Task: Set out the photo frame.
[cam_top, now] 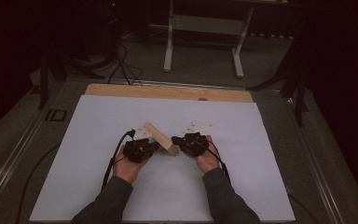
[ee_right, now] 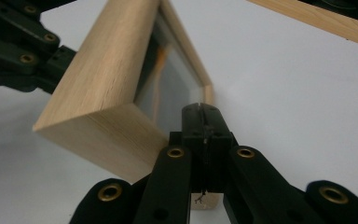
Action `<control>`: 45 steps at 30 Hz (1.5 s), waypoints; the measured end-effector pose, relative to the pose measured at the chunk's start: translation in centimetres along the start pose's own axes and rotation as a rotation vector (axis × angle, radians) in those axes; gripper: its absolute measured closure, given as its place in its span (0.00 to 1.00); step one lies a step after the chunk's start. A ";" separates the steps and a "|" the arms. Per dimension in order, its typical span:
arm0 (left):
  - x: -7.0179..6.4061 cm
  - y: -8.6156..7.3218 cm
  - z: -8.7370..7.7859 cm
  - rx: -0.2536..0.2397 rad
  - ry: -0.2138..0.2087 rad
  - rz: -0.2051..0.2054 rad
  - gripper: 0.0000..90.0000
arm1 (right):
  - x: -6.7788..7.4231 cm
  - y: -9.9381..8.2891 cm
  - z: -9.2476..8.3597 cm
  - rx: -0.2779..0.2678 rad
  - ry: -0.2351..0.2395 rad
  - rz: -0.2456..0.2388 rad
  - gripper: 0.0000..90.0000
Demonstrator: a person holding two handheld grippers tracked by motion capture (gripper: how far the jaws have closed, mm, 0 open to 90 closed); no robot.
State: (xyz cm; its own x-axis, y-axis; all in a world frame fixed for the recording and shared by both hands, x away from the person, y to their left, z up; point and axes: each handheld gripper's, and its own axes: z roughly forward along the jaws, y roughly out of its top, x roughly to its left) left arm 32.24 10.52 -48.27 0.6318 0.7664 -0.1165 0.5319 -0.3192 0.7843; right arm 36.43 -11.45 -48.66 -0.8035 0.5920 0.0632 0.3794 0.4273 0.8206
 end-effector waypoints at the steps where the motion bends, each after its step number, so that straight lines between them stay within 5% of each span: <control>1: 0.0 0.0 0.0 0.000 0.000 0.000 0.99 | 0.0 0.0 0.0 0.000 0.000 0.000 1.00; 24: 0.9 0.1 0.9 0.025 0.015 -0.017 0.99 | 1.7 -0.3 -0.4 0.001 0.033 -0.029 1.00; 45: 1.6 0.2 1.0 0.000 0.006 -0.052 0.98 | 2.7 -0.2 -0.2 0.004 0.042 -0.053 0.99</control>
State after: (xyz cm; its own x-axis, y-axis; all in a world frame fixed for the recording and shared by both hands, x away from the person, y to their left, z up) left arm 34.00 11.12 -48.91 0.5997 0.7854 -0.1531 0.5638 -0.2790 0.7773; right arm 34.10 -10.03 -48.55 -0.8410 0.5392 0.0439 0.3376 0.4598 0.8213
